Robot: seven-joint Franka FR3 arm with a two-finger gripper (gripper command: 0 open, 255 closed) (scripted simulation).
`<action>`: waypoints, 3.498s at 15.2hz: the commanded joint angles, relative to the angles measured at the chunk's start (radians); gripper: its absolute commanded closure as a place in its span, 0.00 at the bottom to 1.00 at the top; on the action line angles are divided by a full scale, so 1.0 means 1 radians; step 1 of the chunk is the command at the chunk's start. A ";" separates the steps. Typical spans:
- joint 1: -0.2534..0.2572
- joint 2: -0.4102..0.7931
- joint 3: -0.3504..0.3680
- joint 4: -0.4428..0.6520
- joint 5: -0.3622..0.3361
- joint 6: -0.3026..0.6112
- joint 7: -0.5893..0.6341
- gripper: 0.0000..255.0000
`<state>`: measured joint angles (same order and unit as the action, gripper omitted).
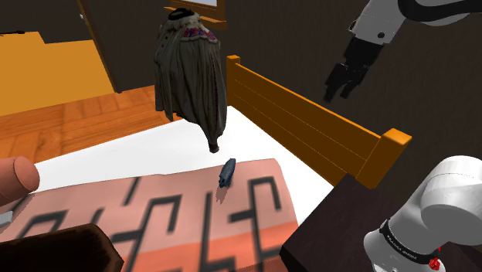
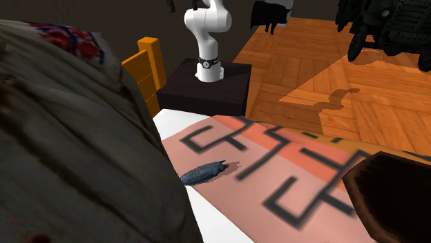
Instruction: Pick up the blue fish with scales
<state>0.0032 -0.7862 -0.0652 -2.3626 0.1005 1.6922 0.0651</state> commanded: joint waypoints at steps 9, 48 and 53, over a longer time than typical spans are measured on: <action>0.003 0.227 0.141 -0.004 0.033 0.183 0.205 0.00; 0.156 1.777 0.214 1.114 -0.197 0.279 1.007 0.00; 0.160 1.835 0.210 1.140 -0.201 0.311 1.006 0.00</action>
<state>0.1613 1.0359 0.1453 -1.2250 -0.0996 1.9926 1.0693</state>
